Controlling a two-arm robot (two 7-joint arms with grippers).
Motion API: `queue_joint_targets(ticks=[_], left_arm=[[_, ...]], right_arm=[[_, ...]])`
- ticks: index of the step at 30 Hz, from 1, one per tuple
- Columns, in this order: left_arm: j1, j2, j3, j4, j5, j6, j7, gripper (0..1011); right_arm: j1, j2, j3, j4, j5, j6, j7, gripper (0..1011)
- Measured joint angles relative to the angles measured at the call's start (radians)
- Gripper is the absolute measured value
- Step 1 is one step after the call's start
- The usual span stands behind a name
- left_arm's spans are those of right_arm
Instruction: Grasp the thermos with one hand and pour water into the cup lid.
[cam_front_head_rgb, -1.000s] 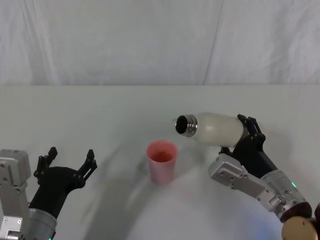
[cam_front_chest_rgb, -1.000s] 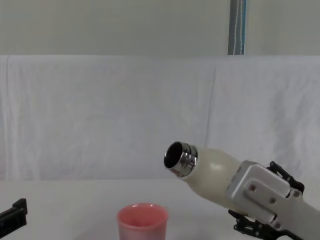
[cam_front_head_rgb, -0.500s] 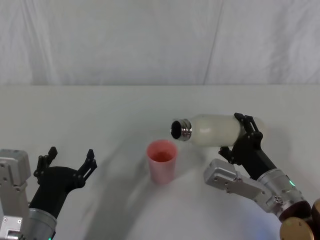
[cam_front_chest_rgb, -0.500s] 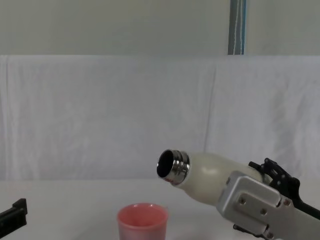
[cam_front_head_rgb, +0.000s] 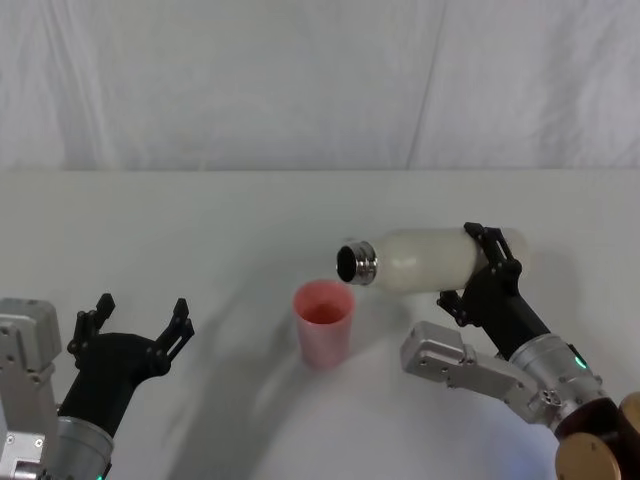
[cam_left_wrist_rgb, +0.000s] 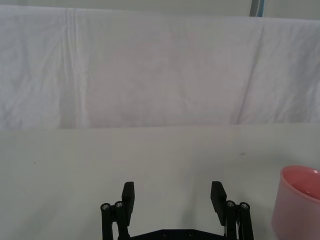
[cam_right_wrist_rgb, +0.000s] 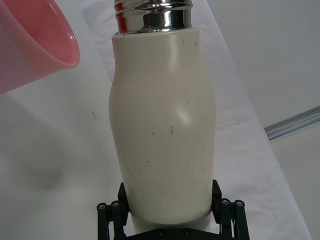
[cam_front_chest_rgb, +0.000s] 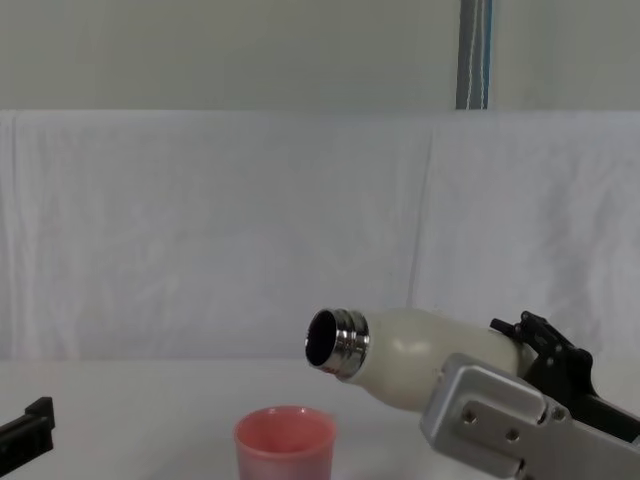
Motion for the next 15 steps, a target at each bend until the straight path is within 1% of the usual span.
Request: queue_joint_targets(ticks=[15], left_arm=[[0.0,0.0,0.0,0.0,0.0,0.0,0.0,1001]], right_arm=[[0.03,0.001,-0.014,0.021,-0.019,0.005,-0.005,956]])
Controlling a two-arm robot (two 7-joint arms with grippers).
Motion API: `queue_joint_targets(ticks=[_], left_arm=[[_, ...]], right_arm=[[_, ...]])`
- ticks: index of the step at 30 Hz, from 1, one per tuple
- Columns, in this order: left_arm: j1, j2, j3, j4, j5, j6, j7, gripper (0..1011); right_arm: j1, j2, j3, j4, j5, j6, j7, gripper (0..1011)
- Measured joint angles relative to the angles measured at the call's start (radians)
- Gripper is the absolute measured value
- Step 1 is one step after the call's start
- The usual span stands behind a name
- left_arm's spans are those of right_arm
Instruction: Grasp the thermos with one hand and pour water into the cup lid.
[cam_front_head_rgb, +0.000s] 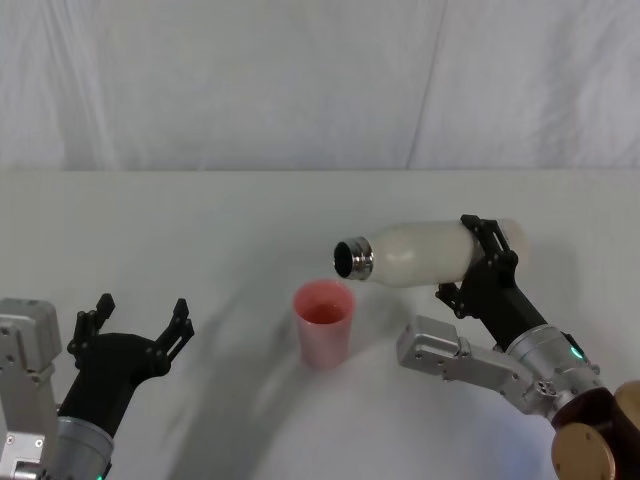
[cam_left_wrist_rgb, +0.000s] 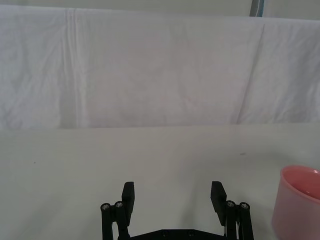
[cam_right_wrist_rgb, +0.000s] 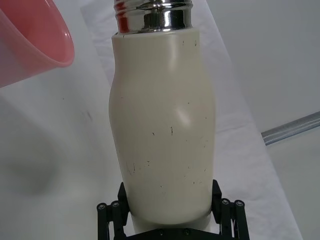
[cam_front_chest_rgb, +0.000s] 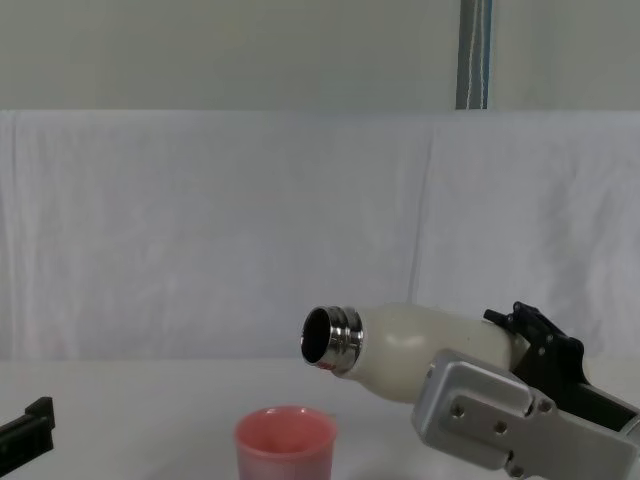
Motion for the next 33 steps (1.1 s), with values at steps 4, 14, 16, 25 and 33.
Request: queue_joint_targets(ticks=[4,14,16,25,33], left_arm=[[0.0,0.0,0.0,0.0,0.0,0.0,0.0,1001],[0.0,0.0,0.0,0.0,0.0,0.0,0.0,1001],[0.0,0.0,0.0,0.0,0.0,0.0,0.0,1001],[0.0,0.0,0.0,0.0,0.0,0.0,0.0,1001],[0.0,0.0,0.0,0.0,0.0,0.0,0.0,1001]], right_arm=[[0.011,0.0,-0.006,0.01,-0.005,0.0,0.0,955],[0.028,0.003,-0.019,0.022,-0.021,0.0,-0.006,955],[0.031,0.005,-0.022,0.023,-0.025,0.0,-0.007,955],[0.04,0.009,-0.036,0.033,-0.043,0.004,-0.016,955],[0.047,0.015,-0.052,0.039,-0.067,0.011,-0.027,955]])
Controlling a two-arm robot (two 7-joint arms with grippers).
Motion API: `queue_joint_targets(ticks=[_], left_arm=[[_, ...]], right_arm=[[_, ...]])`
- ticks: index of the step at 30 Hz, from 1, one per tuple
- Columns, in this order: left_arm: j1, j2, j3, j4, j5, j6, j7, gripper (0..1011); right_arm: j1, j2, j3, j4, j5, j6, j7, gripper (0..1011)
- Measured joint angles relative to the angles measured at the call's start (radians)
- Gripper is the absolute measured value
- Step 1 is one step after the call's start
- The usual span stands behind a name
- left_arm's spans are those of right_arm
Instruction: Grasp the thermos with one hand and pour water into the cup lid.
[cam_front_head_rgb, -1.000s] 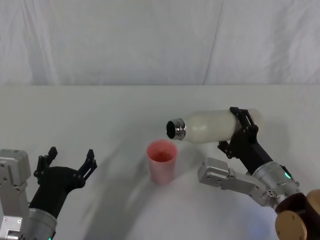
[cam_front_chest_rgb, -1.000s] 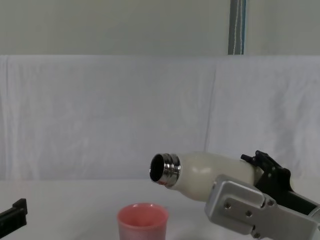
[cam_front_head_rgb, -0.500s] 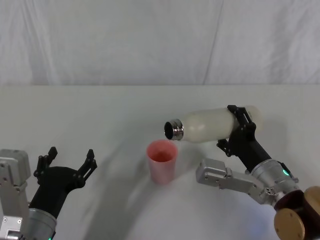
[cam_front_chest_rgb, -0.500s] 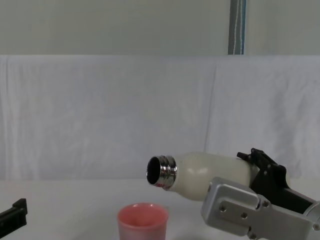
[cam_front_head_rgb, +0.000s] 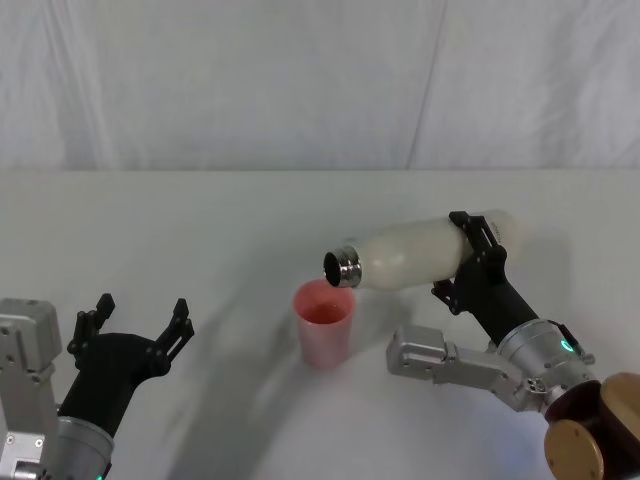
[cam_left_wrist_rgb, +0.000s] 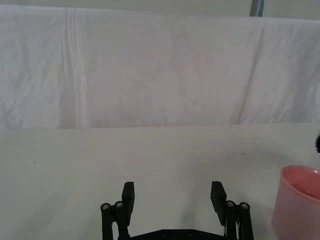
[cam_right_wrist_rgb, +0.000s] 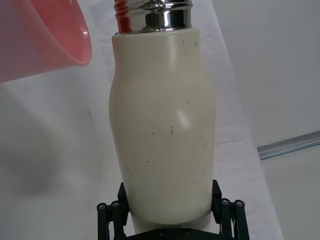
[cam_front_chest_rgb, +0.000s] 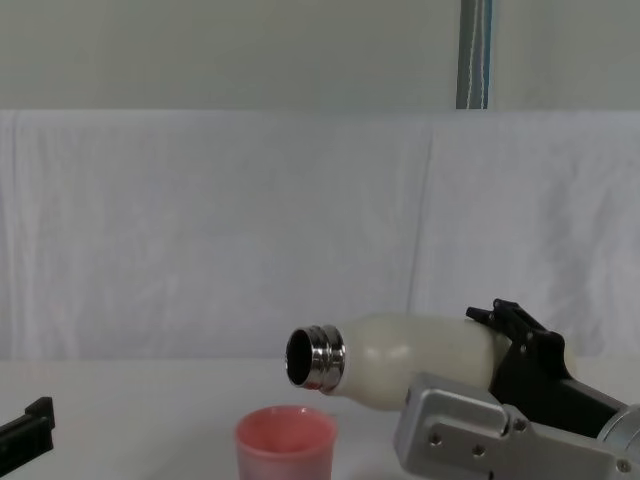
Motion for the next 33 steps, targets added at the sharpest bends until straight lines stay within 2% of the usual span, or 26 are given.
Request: queue_joint_targets(ticks=[15,33], left_arm=[[0.0,0.0,0.0,0.0,0.0,0.0,0.0,1001],[0.0,0.0,0.0,0.0,0.0,0.0,0.0,1001]], right_arm=[[0.004,0.012,-0.023,0.005,-0.041,0.014,-0.022,955],[0.016,0.017,-0.04,0.012,-0.066,0.024,-0.033,955]])
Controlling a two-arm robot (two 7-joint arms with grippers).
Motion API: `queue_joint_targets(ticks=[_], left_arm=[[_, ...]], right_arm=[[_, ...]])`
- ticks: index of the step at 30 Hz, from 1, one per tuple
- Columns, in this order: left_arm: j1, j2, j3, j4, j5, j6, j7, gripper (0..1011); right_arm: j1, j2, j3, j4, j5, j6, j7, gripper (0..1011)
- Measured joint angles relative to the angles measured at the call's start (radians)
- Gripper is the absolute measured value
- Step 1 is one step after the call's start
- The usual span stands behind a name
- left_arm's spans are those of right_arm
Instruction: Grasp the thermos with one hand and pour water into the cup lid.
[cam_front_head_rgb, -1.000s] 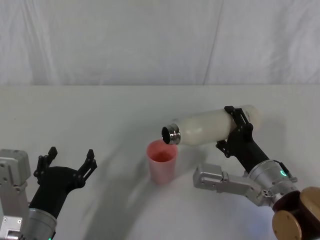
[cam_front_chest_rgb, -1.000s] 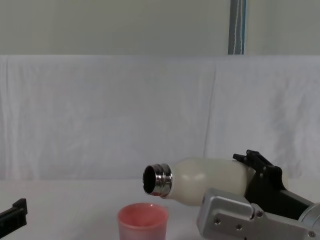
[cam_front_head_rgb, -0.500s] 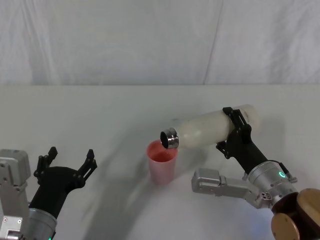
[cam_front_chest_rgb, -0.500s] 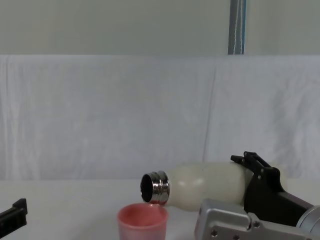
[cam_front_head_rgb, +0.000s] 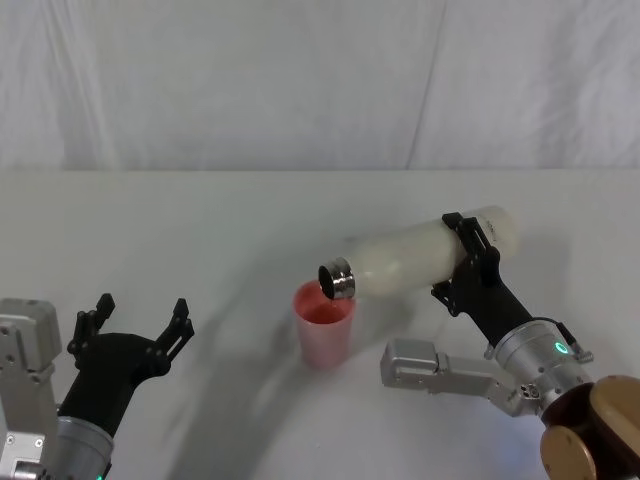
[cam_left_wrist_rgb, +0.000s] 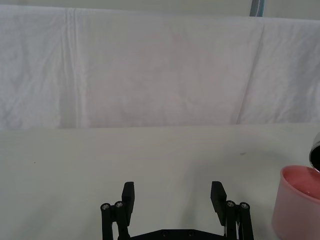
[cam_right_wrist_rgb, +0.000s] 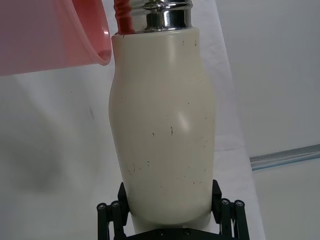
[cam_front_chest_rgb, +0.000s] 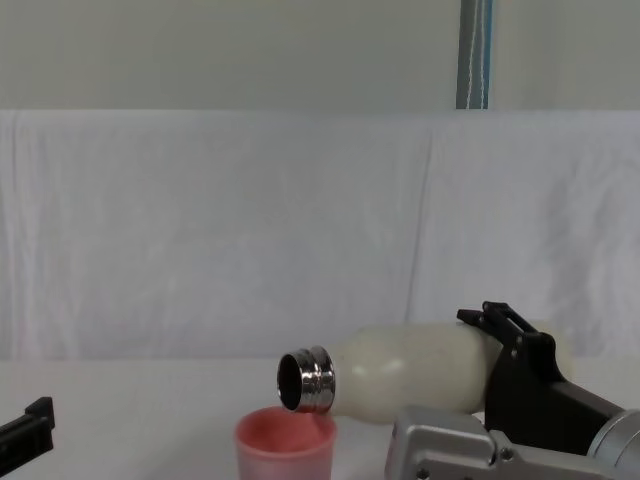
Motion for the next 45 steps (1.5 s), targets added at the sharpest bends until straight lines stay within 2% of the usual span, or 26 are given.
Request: queue_joint_targets(ticks=[45], left_arm=[[0.0,0.0,0.0,0.0,0.0,0.0,0.0,1001]], right_arm=[[0.015,0.011,-0.011,0.0,-0.023,0.01,-0.009,955]])
